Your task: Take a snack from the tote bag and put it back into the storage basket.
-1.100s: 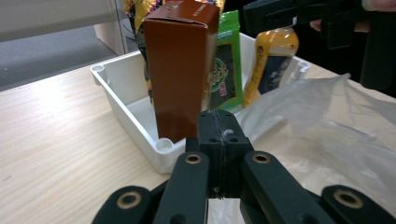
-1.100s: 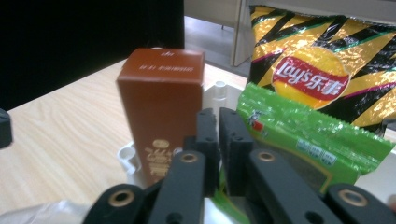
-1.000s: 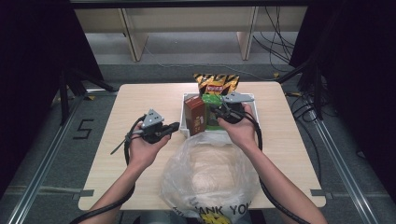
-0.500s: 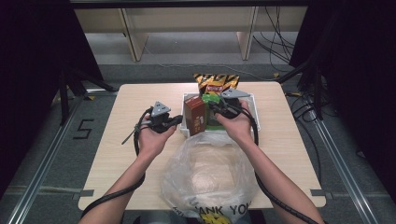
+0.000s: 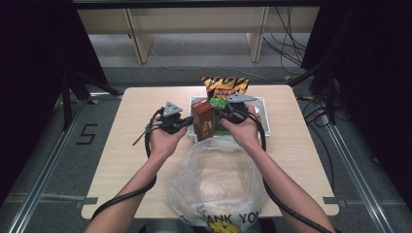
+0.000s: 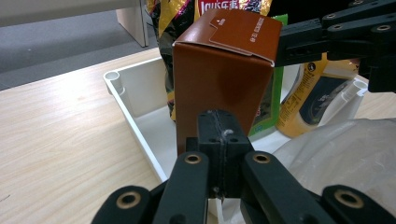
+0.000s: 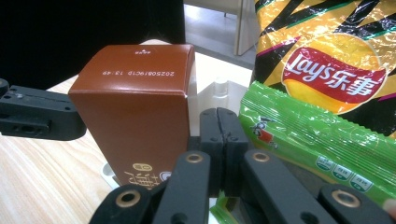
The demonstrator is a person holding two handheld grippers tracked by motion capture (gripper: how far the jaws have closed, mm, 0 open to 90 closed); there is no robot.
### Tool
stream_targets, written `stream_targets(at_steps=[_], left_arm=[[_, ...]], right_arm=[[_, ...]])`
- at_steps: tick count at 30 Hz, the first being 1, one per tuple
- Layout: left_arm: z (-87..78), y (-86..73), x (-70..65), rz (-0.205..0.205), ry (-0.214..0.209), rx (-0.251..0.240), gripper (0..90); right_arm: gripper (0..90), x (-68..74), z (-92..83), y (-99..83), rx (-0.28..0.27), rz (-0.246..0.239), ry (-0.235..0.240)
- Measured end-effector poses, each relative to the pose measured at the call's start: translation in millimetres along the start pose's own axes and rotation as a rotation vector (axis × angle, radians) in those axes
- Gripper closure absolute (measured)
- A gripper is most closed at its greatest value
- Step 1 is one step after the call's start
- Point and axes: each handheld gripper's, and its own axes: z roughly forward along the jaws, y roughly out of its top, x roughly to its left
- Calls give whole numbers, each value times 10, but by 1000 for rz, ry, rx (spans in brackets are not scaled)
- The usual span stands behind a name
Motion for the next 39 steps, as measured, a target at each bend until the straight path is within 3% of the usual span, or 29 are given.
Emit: stream_targets(at_steps=[4, 5, 8, 10, 11, 12, 14, 21, 22, 23, 25, 27, 29, 33, 39], left_arm=[[7, 22, 20, 20, 13, 13, 888], [21, 24, 11, -5, 13, 1, 888], [35, 41, 22, 0, 15, 4, 888], [42, 58, 32, 14, 18, 15, 888], [58, 66, 22, 1, 15, 5, 888], [54, 76, 30, 17, 19, 14, 889], [73, 82, 24, -3, 21, -3, 887], [97, 84, 40, -8, 27, -7, 887], [98, 85, 42, -5, 29, -5, 887], [103, 88, 42, -8, 32, -6, 887], [113, 94, 47, -12, 36, -7, 888], [116, 105, 57, 10, 45, 6, 889], [133, 107, 47, -4, 46, -7, 889], [139, 120, 63, 11, 55, 6, 889], [171, 135, 61, -6, 68, -7, 889]], right_arm=[[900, 10, -1, 21, 4, -7, -9], [900, 11, 15, 22, -7, -9, -8], [900, 39, 39, 18, -13, 2, -9], [900, 36, 30, 18, 10, -18, 0], [900, 56, 49, 6, -10, -3, -7], [900, 52, 44, 5, -1, -12, 1], [900, 53, 42, -2, 3, -4, 0], [900, 59, 27, -9, 17, -6, 7], [900, 64, 34, -17, -5, -15, -4], [900, 59, 18, -11, 12, -30, 5], [900, 92, 9, -18, 3, -16, 7], [900, 92, -7, -24, 4, -36, 11], [900, 104, -13, -35, -8, -39, 17], [900, 128, -32, -51, -8, -27, 18], [900, 147, -45, -69, 1, -28, 21]])
